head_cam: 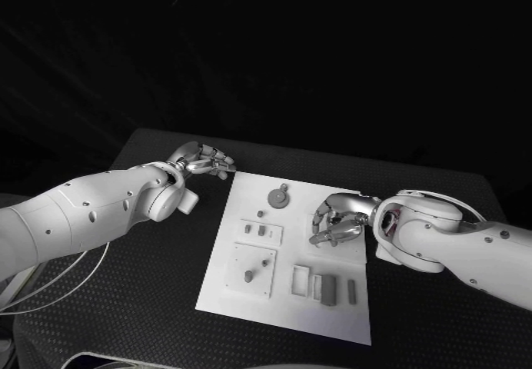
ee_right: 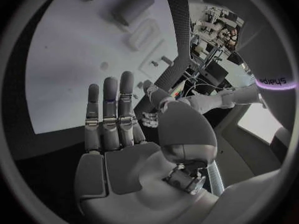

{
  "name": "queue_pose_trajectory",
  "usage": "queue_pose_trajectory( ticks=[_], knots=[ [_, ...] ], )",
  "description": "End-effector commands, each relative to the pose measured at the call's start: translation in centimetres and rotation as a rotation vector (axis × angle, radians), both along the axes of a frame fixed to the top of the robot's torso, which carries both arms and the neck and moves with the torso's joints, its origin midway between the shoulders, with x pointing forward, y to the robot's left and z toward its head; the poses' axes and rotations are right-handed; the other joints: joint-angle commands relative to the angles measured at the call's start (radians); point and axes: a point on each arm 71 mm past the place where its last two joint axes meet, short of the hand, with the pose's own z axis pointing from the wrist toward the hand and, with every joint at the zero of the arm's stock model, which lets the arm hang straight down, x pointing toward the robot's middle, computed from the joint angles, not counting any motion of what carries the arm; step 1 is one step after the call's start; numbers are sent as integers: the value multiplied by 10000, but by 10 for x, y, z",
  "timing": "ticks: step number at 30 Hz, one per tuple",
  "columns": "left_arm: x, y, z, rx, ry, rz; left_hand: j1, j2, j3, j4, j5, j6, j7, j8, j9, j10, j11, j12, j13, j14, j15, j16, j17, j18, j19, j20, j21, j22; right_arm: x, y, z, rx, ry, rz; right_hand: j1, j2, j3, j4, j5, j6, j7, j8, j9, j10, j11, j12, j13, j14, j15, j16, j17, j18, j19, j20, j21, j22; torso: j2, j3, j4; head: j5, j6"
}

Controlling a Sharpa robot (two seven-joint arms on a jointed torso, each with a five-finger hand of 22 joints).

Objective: Assemble the parts on the task board

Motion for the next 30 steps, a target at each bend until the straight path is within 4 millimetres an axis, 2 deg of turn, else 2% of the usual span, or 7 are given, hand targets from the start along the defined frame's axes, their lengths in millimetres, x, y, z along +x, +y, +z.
queue_pose_trajectory(
  ticks=[1,3,4,8,12,19,30],
  knots=[
    [0,-3,-1,79,228,-247,-107,17,-100,3,-11,-18,-21,84,-18,212,-92,145,66,143,-60,25,98,62,119,-71,62,16,-3,-17,-17,-867,2236,-1101,-457,86,-120,168,28,67,-115,-51,75,-925,-104,2454,2556,-512,-411,1777,1512,263,608,-100,387,223,11,39,-112,-21,-4],
    [1,-3,-2,89,240,-233,-157,7,-132,8,-62,-9,-25,94,-21,235,-105,170,76,159,-68,17,132,59,138,-81,63,17,-6,-26,-24,-509,2930,-1714,-827,-222,-224,409,-2,92,-87,-67,108,-1181,-122,3692,3706,-391,-467,2461,1910,338,896,-157,655,296,14,62,-147,-19,-18],
    [1,-3,-2,89,245,-236,-180,1,-147,10,-85,-3,-27,98,-21,238,-109,177,79,159,-68,11,143,57,143,-83,61,17,-8,-30,-27,-396,3290,-1999,-946,-568,31,745,138,78,-133,-110,138,-1744,-179,5015,4957,-285,-704,3303,2354,367,1244,-489,1094,280,12,67,-154,-28,-25],
    [1,-2,-2,-13,291,-295,-259,-12,-196,17,-137,11,-34,110,-24,255,-118,200,88,155,-68,-15,178,47,140,-86,48,12,-18,-44,-39,-397,4285,-2544,-2149,-1327,100,2044,47,-30,-54,-203,160,-2038,-120,6231,6004,-164,-720,4137,2699,367,1727,-655,1741,314,-14,73,-180,-93,-83],
    [1,-1,-2,-141,321,-275,-393,-43,-281,23,-155,16,-40,119,-33,303,-147,249,113,132,-60,-62,224,36,122,-86,24,1,-26,-49,-43,-737,4513,-2639,-2151,-1711,545,2621,18,189,-123,-58,319,-2139,-163,7031,6613,1,-797,4865,2920,367,1995,-889,2499,310,-17,84,-202,-164,-138],
    [0,-1,-4,-123,261,-182,-620,-87,-442,18,-144,-91,1,68,-77,269,-146,266,126,57,-31,-170,299,17,49,-67,-20,-29,-39,-52,-51,-1102,4889,-2650,-2119,-1701,617,3101,20,610,-358,252,675,-1981,-336,7725,7115,128,-970,5476,2846,367,1935,-1099,3564,297,-18,77,-218,-268,-176],
    [-1,-3,-7,-134,315,-244,-799,-54,-534,44,-143,-101,6,76,-91,245,-142,282,136,-7,1,-259,359,9,-26,-40,-35,-58,-48,-44,-56,-908,5150,-2410,-2007,-1203,298,3156,49,790,-439,321,902,-1615,-443,8165,7484,169,-1050,5835,2581,367,1767,-1221,4324,276,-35,42,-189,-408,-228]
  ],
)
